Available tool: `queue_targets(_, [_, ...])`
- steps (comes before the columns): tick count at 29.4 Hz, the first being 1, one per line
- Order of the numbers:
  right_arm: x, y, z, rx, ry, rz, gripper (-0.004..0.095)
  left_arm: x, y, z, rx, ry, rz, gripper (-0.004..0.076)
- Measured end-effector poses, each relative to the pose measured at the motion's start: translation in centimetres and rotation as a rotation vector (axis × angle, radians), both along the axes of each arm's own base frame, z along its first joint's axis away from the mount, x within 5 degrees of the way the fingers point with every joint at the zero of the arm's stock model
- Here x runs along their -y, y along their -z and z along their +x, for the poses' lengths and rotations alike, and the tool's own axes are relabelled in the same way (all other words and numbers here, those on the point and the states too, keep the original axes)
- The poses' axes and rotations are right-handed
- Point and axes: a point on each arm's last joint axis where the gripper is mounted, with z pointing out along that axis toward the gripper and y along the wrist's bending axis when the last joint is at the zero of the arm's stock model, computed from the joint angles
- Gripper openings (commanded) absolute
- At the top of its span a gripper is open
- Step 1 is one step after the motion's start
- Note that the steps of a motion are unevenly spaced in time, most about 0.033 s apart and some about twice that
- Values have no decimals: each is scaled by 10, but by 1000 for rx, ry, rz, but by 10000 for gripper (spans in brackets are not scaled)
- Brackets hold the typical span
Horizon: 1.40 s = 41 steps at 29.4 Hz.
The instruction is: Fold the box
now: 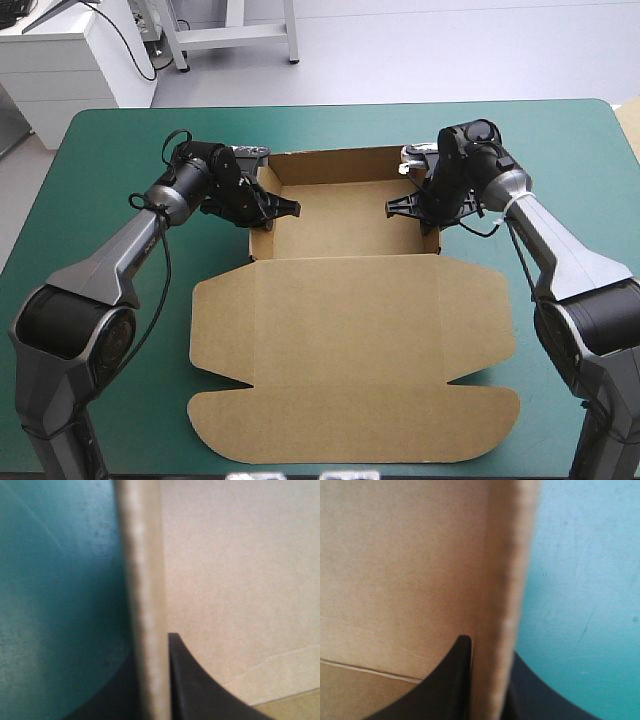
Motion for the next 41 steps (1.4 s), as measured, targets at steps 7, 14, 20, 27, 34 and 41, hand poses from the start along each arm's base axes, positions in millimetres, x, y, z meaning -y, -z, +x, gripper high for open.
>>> queue_targets(7, [2,0,1,3,-20,-4,627,-3,7,-4,-65,45,60,277])
queue_targets(14, [4,0,2,12,-10,-9,633,-3,7,-5,-70,67,68,505])
queue_targets(20, [2,-5,3,20,-8,15,635,-3,-1,-3,-63,76,76,505])
queue_targets(27, [-2,-50,10,165,-8,76,635,-7,-73,10,145,75,111,496])
queue_targets(34, [4,-90,-4,270,-8,98,638,-16,-141,-7,334,59,76,117])
queue_targets(41, [4,-98,-13,270,-4,137,639,-34,-190,-42,474,66,99,-8])
